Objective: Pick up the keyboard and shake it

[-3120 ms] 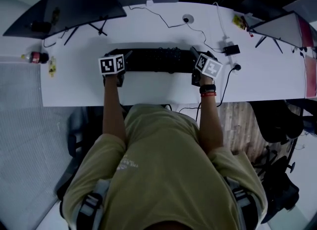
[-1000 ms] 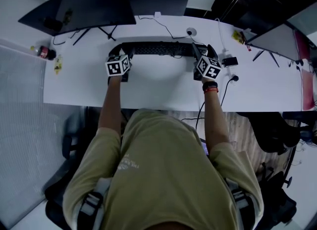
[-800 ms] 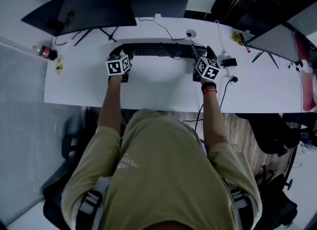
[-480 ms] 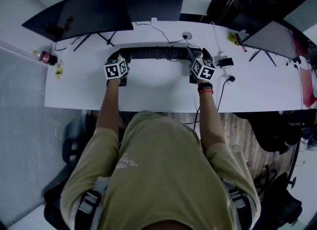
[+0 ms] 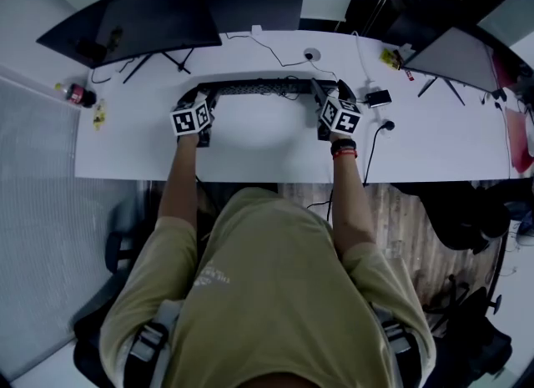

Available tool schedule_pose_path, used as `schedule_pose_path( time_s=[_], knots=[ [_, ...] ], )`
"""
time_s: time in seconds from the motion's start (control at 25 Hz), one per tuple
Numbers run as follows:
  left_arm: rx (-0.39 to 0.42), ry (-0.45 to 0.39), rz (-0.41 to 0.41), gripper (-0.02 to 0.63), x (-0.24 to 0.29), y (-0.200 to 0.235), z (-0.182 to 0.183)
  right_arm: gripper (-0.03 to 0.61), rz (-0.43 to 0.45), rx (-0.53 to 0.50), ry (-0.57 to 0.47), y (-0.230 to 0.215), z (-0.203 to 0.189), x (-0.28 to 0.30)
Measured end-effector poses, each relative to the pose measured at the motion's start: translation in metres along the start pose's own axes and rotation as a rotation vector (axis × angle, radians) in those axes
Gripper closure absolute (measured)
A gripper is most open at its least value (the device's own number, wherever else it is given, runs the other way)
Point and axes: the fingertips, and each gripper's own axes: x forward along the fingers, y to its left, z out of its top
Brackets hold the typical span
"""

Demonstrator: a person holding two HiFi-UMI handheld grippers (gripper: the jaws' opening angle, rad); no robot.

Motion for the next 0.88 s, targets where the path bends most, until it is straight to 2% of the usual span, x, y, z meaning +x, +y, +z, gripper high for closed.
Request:
schedule_pose_path(
  time_s=[0.28,0.88],
  knots=[
    [-0.004,0.027,-0.002,0.293,-0.008,-0.005,-0.009,0.187,0.006,0.000,0.001,0.000,-0.007,-0.011],
    [-0.003,0.028,-0.011,0.295,-0.023,-0.007,-0.039,0.187,0.007,-0.012,0.017,0.006,-0.033,-0.036]
  ],
)
